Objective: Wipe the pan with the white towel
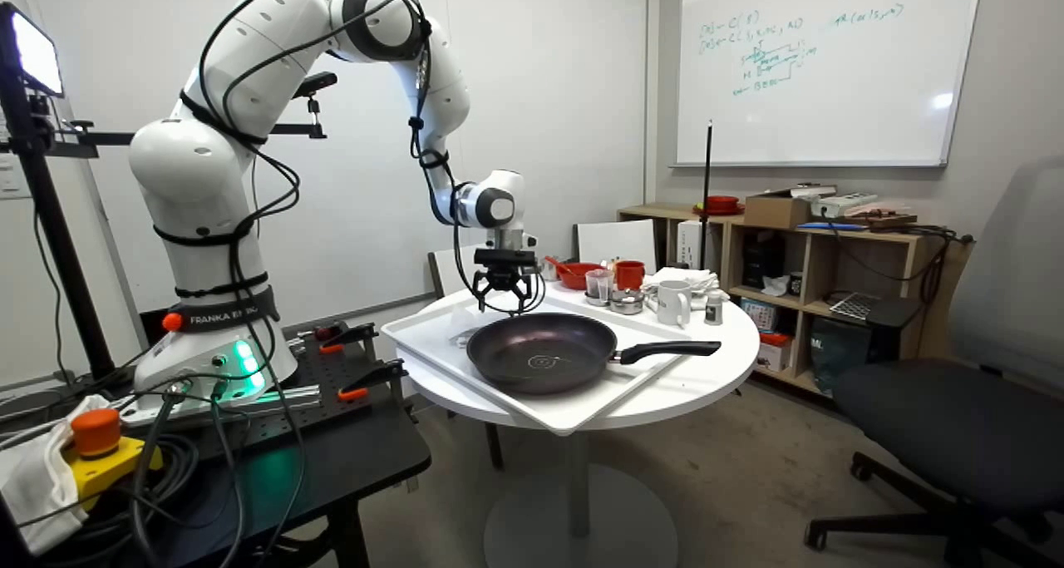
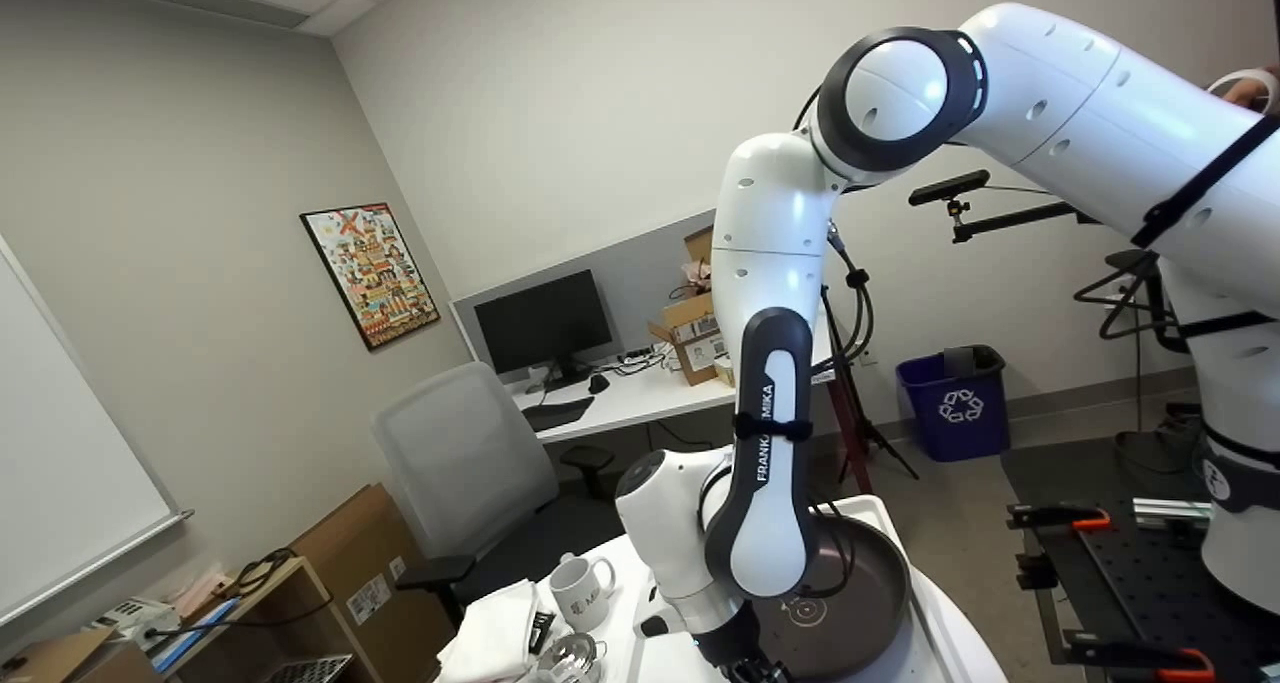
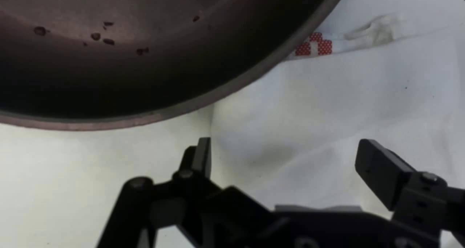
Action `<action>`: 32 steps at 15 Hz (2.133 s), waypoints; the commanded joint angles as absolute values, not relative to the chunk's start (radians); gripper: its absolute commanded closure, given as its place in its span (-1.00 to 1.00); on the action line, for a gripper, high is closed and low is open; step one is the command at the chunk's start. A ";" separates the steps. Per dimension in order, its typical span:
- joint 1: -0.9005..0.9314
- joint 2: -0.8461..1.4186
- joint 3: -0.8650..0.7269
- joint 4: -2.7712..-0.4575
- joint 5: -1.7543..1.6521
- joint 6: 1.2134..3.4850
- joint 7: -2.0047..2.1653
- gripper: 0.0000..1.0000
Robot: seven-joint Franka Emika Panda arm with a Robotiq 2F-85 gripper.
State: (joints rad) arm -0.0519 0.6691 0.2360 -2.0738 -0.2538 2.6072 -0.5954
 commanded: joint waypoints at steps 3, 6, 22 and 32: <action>-0.027 0.756 0.232 -1.968 -0.211 2.507 -0.601 -1.00; -0.018 0.793 0.231 -1.935 -0.210 2.481 -0.600 -1.00; -0.004 0.805 0.231 -1.913 -0.221 2.496 -0.599 0.88; 0.004 0.722 0.267 -2.013 -0.233 2.559 -0.619 0.99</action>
State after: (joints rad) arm -0.0095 0.7845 0.2519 -1.9405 -0.2373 2.5202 -0.6033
